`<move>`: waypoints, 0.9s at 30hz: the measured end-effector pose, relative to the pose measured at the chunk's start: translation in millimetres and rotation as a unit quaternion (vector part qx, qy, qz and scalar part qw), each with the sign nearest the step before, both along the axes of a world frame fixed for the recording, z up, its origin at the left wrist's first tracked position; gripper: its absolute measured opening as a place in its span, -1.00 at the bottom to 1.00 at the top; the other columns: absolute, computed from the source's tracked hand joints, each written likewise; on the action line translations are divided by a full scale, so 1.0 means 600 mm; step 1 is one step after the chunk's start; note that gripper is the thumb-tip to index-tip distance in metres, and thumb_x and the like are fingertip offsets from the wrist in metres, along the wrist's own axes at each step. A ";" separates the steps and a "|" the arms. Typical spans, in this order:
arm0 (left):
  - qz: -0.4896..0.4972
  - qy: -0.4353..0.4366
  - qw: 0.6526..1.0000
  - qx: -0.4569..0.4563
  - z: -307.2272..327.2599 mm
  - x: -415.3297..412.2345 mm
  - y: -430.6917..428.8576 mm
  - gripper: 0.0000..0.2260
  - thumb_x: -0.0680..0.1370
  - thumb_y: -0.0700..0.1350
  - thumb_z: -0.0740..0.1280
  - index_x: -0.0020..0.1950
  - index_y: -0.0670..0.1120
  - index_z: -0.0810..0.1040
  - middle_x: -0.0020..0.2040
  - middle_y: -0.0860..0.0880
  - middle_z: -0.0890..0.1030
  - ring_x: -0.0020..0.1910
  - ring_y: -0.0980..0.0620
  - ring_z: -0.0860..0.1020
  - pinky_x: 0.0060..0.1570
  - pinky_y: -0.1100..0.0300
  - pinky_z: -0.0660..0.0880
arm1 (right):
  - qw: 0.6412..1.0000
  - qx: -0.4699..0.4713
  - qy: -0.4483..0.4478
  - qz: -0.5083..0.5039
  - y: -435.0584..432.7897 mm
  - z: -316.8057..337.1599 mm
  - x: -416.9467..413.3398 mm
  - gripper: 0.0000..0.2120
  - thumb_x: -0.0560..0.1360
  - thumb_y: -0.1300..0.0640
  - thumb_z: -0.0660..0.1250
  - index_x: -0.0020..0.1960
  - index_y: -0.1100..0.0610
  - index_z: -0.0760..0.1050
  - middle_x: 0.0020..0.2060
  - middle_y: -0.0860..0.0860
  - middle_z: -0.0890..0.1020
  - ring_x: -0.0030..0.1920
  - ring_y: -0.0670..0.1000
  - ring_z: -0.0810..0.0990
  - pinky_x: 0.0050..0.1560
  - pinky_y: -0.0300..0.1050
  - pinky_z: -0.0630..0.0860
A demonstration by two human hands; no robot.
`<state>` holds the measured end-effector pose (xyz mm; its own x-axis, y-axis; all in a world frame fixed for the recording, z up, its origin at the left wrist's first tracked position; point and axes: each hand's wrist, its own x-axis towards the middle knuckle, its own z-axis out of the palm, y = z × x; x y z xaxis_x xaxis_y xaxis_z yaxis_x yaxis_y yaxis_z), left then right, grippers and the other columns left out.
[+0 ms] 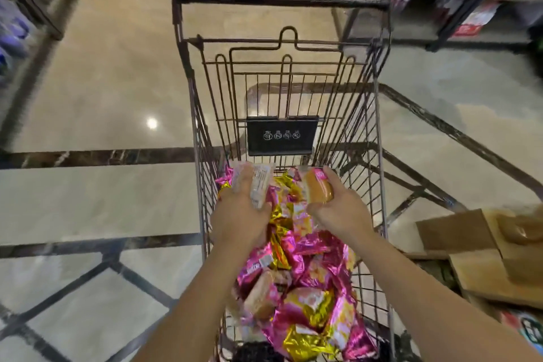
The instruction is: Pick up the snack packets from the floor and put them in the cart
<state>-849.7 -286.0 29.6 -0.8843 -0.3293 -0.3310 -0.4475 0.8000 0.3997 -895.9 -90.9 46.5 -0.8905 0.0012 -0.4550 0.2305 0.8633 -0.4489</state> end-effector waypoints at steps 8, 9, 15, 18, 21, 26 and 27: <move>-0.055 -0.031 0.996 -0.065 -0.045 -0.064 0.013 -0.17 0.52 0.40 0.14 0.61 0.10 -0.22 0.60 -0.24 -0.02 0.56 -0.29 0.03 0.50 -0.20 0.09 | 0.992 0.086 -0.085 -0.026 -0.038 -0.062 -0.044 0.07 0.29 -0.59 0.16 0.55 -0.19 -0.32 0.53 0.22 0.04 0.51 0.30 0.07 0.43 0.31 0.15; -0.072 -0.028 0.995 -0.071 -0.046 -0.061 0.017 -0.19 0.54 0.38 0.12 0.61 0.08 -0.20 0.60 -0.24 -0.06 0.57 -0.29 -0.02 0.51 -0.20 0.04 | 0.991 0.100 -0.091 -0.026 -0.035 -0.061 -0.034 0.04 0.33 -0.56 0.16 0.57 -0.15 -0.27 0.53 0.23 0.03 0.51 0.29 0.06 0.44 0.28 0.14; -0.214 -0.031 0.971 -0.097 -0.032 -0.009 0.068 -0.29 0.60 0.29 0.10 0.62 0.01 -0.10 0.59 -0.24 0.05 0.56 -0.28 -0.02 0.52 -0.19 0.00 | 0.988 0.141 -0.007 -0.064 0.043 -0.052 0.085 -0.15 0.47 -0.40 0.17 0.57 0.00 -0.02 0.46 0.21 0.21 0.46 0.24 0.17 0.38 0.17 0.24; -0.311 -0.014 0.946 -0.095 -0.019 0.042 0.122 -0.34 0.63 0.26 0.06 0.62 0.01 -0.07 0.60 -0.21 0.04 0.58 -0.23 -0.05 0.54 -0.16 -0.03 | 0.982 0.162 -0.028 -0.091 0.102 -0.052 0.171 -0.19 0.51 -0.36 0.12 0.59 0.01 -0.06 0.47 0.20 0.20 0.47 0.23 0.16 0.39 0.15 0.24; -0.393 -0.025 0.915 -0.085 -0.007 0.100 0.185 -0.34 0.62 0.24 0.10 0.63 0.01 -0.05 0.61 -0.20 0.03 0.58 -0.22 -0.05 0.51 -0.16 -0.06 | 0.975 0.178 -0.044 -0.125 0.155 -0.047 0.264 -0.20 0.52 -0.36 0.10 0.59 0.03 -0.05 0.45 0.21 0.23 0.46 0.22 0.18 0.37 0.13 0.25; -0.499 0.010 0.864 -0.071 -0.014 0.220 0.287 -0.37 0.58 0.17 0.20 0.59 -0.05 0.18 0.55 -0.26 0.20 0.55 -0.31 0.10 0.49 -0.20 0.07 | 0.960 0.200 -0.080 -0.181 0.219 -0.038 0.433 -0.23 0.51 -0.38 0.08 0.56 0.01 0.00 0.42 0.19 0.26 0.42 0.22 0.23 0.33 0.09 0.27; -0.522 0.015 0.850 -0.072 -0.016 0.245 0.306 -0.38 0.57 0.16 0.21 0.58 -0.04 0.21 0.55 -0.26 0.22 0.55 -0.31 0.11 0.48 -0.19 0.09 | 0.958 0.194 -0.083 -0.196 0.230 -0.040 0.469 -0.24 0.51 -0.38 0.08 0.55 0.01 0.01 0.42 0.19 0.26 0.41 0.22 0.23 0.33 0.09 0.28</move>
